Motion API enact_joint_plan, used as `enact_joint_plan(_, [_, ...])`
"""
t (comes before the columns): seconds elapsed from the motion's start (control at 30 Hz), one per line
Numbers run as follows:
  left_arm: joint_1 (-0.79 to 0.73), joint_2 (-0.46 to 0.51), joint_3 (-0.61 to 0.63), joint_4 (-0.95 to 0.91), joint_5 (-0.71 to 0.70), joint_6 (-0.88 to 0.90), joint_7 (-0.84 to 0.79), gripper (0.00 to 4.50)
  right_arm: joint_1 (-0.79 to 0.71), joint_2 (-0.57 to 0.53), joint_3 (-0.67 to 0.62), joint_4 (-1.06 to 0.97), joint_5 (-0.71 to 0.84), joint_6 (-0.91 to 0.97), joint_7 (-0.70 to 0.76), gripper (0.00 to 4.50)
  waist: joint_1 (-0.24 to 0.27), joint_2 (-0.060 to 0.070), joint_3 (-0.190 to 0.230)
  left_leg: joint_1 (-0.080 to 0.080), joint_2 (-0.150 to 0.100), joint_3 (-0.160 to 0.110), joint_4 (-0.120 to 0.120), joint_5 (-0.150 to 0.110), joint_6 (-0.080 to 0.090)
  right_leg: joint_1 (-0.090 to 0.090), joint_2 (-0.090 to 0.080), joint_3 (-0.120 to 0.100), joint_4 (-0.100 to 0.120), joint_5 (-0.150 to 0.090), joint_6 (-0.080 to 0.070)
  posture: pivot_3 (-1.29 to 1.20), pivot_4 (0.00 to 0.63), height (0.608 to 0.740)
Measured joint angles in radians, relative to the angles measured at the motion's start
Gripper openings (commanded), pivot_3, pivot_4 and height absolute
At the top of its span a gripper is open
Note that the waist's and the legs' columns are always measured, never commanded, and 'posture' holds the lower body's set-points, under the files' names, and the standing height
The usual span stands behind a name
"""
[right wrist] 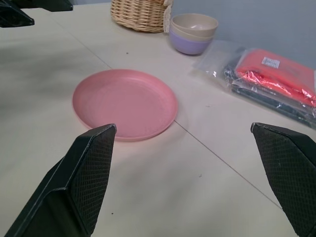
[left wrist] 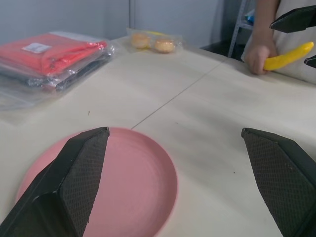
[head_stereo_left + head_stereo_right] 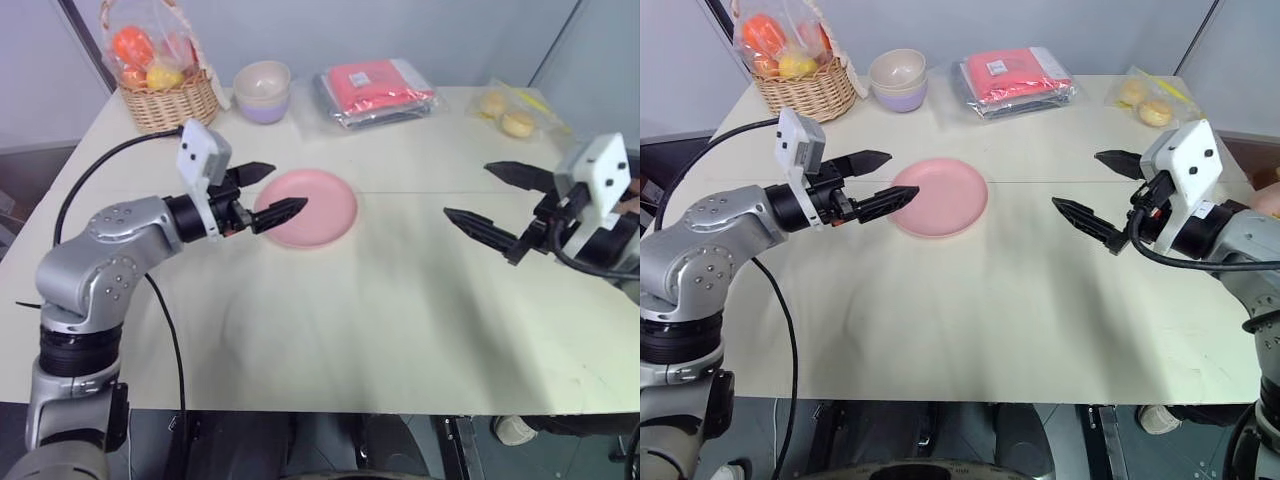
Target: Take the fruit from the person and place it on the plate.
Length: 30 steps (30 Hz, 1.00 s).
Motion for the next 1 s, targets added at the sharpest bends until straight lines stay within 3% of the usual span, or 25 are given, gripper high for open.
enact_joint_plan(1.0, [0.008, 0.007, 0.058, -0.028, -0.052, 0.020, 0.059, 4.50, -0.028, -0.006, 0.040, 0.021, -0.010, -0.027, 0.007, 4.47, 0.000, 0.000, 0.000, 0.000, 0.000, 0.000, 0.000, 0.000, 0.000, 0.000, 0.000, 0.000, 0.000, 0.000, 0.000, 0.00, 0.150, 0.740])
